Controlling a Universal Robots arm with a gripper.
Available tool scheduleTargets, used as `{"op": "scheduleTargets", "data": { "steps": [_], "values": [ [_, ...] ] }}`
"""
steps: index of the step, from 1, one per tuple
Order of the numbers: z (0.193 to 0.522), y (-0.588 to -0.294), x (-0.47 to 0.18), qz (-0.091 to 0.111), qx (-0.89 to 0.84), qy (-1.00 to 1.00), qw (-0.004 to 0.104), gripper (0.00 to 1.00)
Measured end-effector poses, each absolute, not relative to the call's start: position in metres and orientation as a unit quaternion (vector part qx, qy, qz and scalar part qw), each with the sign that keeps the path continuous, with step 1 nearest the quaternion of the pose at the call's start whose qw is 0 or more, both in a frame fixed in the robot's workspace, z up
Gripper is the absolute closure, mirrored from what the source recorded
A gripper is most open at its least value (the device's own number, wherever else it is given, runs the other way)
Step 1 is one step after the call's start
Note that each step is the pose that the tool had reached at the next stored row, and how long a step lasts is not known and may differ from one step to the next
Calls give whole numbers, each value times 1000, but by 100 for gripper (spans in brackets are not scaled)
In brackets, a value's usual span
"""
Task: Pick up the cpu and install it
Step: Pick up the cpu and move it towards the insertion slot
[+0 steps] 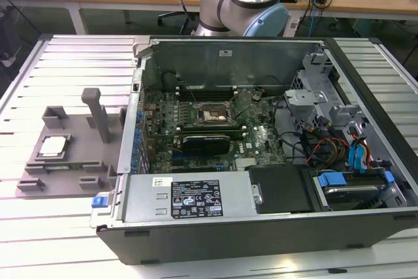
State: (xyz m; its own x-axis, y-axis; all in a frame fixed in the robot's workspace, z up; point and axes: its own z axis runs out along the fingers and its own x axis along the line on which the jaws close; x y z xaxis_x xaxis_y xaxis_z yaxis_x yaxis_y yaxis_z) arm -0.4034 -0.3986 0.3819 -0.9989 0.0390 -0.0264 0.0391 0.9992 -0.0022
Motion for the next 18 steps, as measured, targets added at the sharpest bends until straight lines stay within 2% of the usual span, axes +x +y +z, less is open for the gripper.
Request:
{"op": "scheduleTargets", "data": {
  "steps": [18],
  "values": [
    [373,-399,-403,-1,20,1000,13,38]
  ]
}}
